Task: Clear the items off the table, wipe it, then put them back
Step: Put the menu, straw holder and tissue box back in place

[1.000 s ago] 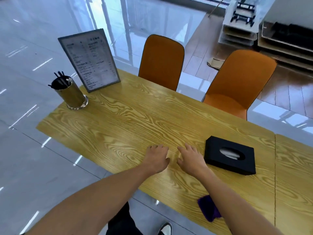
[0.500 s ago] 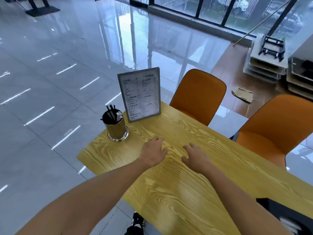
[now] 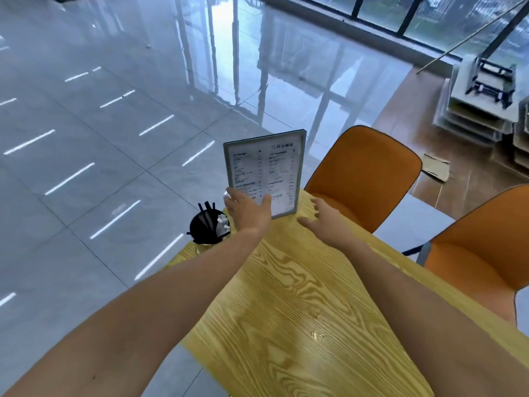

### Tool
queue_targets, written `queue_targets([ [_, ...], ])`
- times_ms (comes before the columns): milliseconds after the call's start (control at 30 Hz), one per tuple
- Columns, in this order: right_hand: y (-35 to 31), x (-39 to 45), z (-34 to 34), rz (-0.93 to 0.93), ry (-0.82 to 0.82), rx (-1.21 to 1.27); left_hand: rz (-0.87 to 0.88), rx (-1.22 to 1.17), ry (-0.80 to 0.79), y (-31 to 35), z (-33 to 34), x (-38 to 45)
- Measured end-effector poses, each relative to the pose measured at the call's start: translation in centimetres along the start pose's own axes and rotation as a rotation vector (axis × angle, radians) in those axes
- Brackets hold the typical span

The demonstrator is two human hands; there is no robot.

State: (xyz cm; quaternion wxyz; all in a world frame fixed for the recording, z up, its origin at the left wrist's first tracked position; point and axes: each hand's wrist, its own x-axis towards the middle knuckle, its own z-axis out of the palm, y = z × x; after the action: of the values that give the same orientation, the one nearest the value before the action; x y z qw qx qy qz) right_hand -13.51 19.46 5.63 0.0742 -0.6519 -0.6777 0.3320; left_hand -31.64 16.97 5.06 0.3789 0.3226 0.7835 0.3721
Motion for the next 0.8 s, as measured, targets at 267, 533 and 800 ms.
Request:
queue_targets([
  [267,-3.3,10.1,1.0,0.106,0.092,0.575,-0.186,-0.238,0.132,0.6,1.7,7.1],
  [533,-2.5,14.9,1.0,0.131,-0.016,0.787,-0.16,-0.266,0.201,-0.6,2.9,10.4],
  [800,0.1,12.7,1.1,0.025,0.172,0.58,-0.008,0.02,0.211,-1.4,2.8,10.1],
])
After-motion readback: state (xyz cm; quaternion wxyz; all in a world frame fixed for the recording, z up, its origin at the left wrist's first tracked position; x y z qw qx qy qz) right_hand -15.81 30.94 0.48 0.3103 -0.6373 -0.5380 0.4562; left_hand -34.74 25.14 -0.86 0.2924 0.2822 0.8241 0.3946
